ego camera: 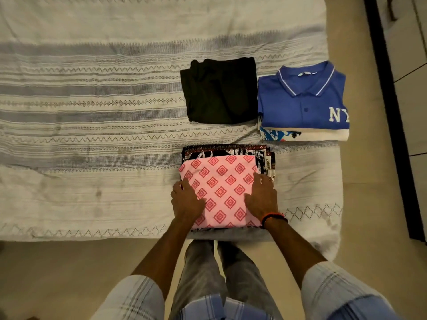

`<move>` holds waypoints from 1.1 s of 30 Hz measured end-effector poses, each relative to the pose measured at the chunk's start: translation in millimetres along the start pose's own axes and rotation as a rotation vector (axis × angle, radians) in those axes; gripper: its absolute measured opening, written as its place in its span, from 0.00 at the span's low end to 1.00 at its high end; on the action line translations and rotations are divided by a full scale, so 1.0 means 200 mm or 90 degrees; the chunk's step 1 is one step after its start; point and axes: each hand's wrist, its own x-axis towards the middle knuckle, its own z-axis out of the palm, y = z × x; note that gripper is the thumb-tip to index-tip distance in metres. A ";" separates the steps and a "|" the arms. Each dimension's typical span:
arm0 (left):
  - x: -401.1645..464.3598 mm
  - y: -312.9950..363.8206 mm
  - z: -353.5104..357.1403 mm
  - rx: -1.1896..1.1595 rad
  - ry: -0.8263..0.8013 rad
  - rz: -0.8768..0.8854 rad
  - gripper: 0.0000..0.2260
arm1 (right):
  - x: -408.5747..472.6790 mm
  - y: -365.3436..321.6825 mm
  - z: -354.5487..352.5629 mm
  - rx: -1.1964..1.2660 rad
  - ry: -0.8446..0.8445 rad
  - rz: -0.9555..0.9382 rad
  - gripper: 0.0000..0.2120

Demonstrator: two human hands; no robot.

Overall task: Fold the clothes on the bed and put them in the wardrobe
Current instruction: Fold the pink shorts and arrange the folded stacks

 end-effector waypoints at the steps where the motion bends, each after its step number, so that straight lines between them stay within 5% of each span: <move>1: 0.00 0.00 0.02 0.036 0.016 0.073 0.43 | -0.01 -0.01 0.01 -0.036 0.002 -0.062 0.35; 4: 0.01 0.02 0.07 0.171 -0.049 0.224 0.49 | -0.01 -0.04 0.08 -0.090 -0.060 -0.184 0.42; 14: 0.15 -0.04 0.27 0.237 -0.293 0.231 0.50 | 0.09 0.03 0.28 -0.109 -0.225 -0.156 0.46; 33: 0.22 -0.07 0.32 0.266 -0.318 0.243 0.48 | 0.17 0.05 0.35 -0.096 -0.233 -0.159 0.47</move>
